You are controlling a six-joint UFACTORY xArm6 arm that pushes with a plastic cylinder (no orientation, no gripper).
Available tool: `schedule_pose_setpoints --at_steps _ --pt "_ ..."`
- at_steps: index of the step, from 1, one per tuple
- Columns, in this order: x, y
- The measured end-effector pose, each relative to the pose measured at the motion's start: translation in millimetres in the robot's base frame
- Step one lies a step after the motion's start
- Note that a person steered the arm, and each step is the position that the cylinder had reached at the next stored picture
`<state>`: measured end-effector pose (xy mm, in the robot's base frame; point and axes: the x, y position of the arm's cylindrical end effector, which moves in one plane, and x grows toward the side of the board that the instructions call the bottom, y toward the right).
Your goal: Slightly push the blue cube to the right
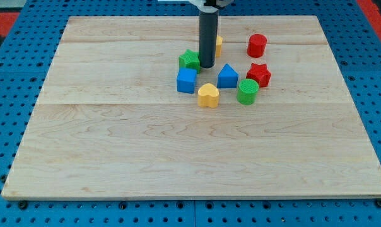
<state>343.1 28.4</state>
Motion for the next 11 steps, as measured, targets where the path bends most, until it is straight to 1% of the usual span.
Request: schedule_pose_setpoints --at_steps 1,2,3,4,7,8,9,10,11 --pt "0.0 -22.3" --pt "0.0 -20.4" --pt "5.1 10.8" --pt "21.4 10.9" --pt "30.5 -2.3" --pt "45.5 -10.7" --pt "50.9 -12.8" --pt "50.9 -21.1" --pt "36.1 -21.1"
